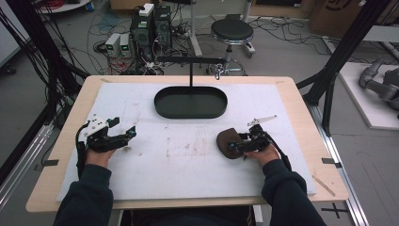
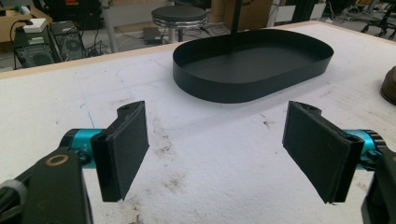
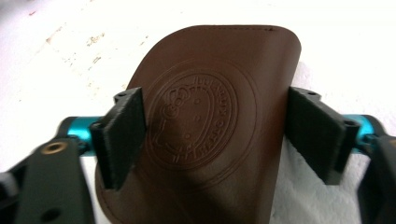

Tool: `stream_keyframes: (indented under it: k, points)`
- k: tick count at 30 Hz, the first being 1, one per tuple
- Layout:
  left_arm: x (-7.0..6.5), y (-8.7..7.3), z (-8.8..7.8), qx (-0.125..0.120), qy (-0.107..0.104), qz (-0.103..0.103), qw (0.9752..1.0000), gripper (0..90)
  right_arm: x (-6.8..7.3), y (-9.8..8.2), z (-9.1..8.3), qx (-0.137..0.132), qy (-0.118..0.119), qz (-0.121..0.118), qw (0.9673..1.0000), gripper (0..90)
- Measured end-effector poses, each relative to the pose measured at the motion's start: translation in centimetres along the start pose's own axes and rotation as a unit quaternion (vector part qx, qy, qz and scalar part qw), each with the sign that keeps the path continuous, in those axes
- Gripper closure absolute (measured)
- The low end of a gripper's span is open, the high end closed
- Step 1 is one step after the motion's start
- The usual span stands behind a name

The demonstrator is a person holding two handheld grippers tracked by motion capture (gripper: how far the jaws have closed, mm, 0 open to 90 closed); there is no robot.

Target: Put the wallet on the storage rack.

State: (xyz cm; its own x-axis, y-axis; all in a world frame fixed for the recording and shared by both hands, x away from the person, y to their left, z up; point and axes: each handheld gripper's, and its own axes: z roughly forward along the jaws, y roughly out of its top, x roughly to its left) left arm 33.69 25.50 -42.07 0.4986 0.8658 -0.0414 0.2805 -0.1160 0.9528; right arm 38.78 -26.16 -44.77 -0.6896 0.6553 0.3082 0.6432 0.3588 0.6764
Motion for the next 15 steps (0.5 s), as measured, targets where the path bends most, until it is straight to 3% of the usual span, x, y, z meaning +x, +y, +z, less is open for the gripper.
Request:
stream_keyframes:
  k: [1, 3, 6, 10, 13, 15]
  points:
    - [0.0, 0.0, 0.0, 0.000, 0.000, -0.001, 1.0000, 22.4, 0.1, 0.1, -0.1, 0.002, -0.005, -0.002, 1.0000, 27.6]
    - [0.1, 0.0, 0.0, 0.000, 0.001, -0.003, 1.0000, 22.4, 0.8, 0.4, -0.4, 0.006, -0.024, -0.030, 0.9992, 32.1]
    - [0.2, 0.0, -0.1, -0.001, 0.001, -0.002, 1.0000, 22.4, 2.1, 1.3, -1.0, 0.000, -0.052, -0.088, 0.9947, 45.3]
    - [0.1, 0.0, -0.1, 0.000, 0.002, -0.001, 1.0000, 22.4, 3.6, 2.3, -2.0, -0.015, -0.080, -0.151, 0.9852, 57.4]
    - [0.1, 0.0, -0.1, -0.001, 0.002, -0.004, 1.0000, 22.4, 4.4, 2.6, -2.8, -0.032, -0.109, -0.176, 0.9778, 63.4]
    - [0.1, 0.0, -0.2, -0.001, 0.002, -0.003, 1.0000, 22.4, 4.7, 2.8, -3.8, -0.050, -0.146, -0.194, 0.9688, 65.5]
